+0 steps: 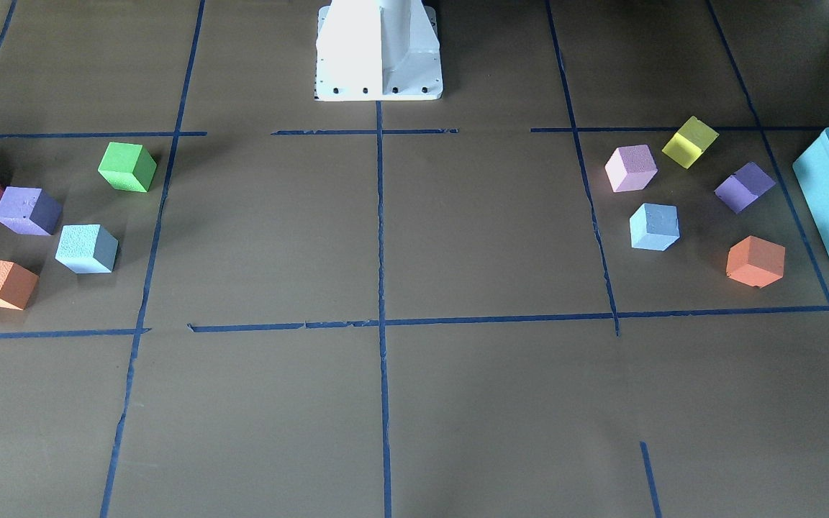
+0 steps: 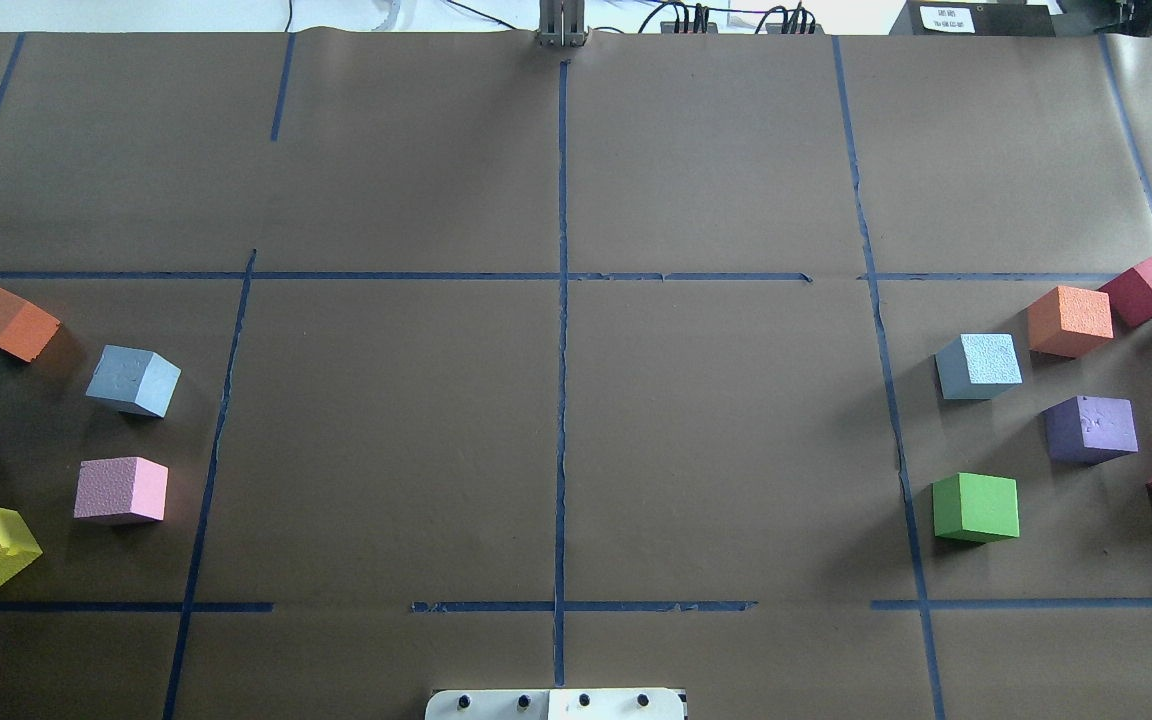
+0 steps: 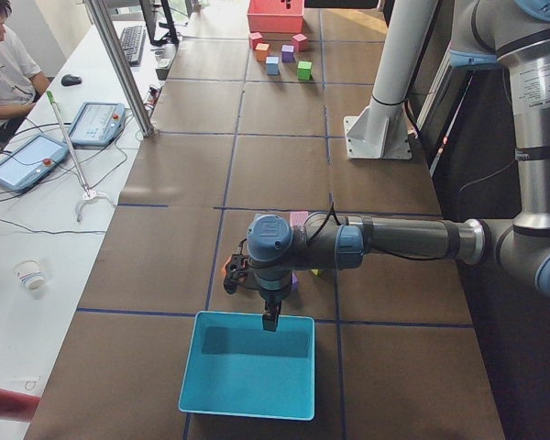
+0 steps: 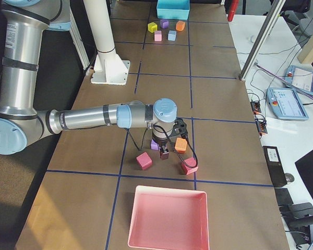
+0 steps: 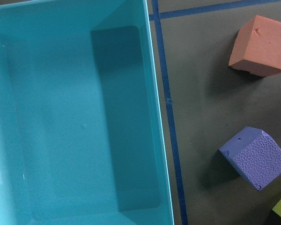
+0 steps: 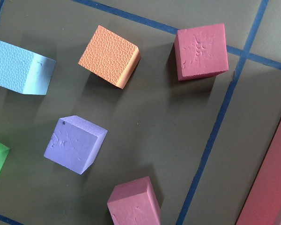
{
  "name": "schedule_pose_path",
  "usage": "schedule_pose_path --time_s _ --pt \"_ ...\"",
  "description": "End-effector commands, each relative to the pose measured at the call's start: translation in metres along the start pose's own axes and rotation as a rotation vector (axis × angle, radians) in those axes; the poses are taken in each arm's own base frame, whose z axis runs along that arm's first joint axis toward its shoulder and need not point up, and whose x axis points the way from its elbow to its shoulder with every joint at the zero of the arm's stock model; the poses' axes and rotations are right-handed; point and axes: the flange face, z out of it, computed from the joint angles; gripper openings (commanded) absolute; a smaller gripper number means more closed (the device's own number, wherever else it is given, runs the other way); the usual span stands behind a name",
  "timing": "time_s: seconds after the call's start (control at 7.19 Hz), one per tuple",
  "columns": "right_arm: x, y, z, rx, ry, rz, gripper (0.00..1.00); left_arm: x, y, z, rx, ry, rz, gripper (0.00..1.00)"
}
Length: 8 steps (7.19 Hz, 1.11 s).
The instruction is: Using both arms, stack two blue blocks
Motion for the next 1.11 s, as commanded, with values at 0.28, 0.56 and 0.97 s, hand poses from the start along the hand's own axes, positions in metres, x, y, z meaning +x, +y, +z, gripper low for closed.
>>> schedule_pose_path --time_s 0.28,0.56,0.97 --pt "-0.018 -0.022 -0.007 0.019 -0.010 0.027 1.00 0.000 0.000 0.001 -0.002 0.001 0.001 1.00" --pt "-0.088 -0.069 0.011 0.107 -0.059 0.163 1.00 -0.001 0.001 0.001 -0.006 0.002 -0.003 1.00" --pt "-0.193 -0.117 0.115 0.180 0.033 0.206 1.00 -0.001 0.001 0.001 -0.002 0.003 0.001 1.00"
